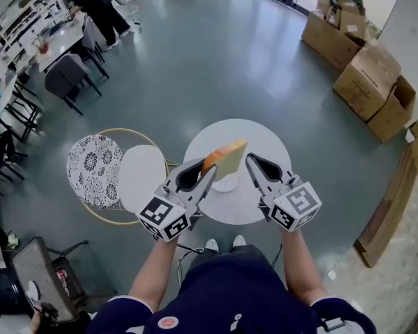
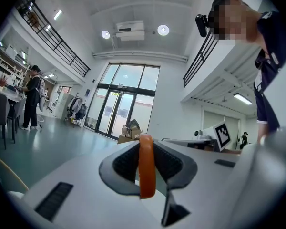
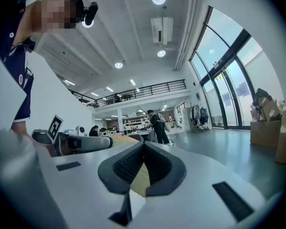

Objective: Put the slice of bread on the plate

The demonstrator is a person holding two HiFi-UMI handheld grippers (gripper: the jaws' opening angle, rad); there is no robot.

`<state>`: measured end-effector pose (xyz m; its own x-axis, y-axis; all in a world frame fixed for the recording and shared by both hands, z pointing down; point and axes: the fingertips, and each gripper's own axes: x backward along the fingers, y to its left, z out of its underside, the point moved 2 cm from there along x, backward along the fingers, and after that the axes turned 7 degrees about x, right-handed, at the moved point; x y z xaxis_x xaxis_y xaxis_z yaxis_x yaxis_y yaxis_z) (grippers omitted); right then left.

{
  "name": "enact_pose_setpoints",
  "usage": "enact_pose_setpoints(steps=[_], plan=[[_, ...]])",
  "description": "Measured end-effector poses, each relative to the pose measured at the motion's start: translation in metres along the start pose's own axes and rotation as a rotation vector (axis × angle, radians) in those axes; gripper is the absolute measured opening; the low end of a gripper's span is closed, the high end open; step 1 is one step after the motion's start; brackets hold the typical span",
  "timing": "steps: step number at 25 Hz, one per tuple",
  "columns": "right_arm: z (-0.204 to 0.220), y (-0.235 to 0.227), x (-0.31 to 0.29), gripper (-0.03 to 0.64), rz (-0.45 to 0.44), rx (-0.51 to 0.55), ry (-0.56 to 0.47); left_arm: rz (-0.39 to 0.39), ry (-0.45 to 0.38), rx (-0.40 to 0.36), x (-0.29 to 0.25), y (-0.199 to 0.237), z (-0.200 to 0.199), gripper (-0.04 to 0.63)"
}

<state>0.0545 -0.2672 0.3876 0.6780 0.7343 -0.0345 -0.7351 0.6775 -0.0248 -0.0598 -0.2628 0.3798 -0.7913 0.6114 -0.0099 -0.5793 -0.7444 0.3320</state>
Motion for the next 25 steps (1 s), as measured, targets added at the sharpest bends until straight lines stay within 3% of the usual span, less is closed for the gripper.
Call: enact_pose_setpoints(steps=[7,13,25], plan=[[0.011,-0.003,0.0,0.005,-0.036,-0.016,0.022,-0.042,0.02,0.01,-0.004,0.004,0.012,0.087],[0.042,-0.02,0.006,0.006,-0.056,-0.068,0.082,-0.058,0.016,0.209,-0.026,0.023,0.054,0.087],[0.15,-0.036,-0.01,0.005,-0.036,-0.198,0.26,-0.127,0.098,0.429,-0.052,0.079,0.165,0.087]])
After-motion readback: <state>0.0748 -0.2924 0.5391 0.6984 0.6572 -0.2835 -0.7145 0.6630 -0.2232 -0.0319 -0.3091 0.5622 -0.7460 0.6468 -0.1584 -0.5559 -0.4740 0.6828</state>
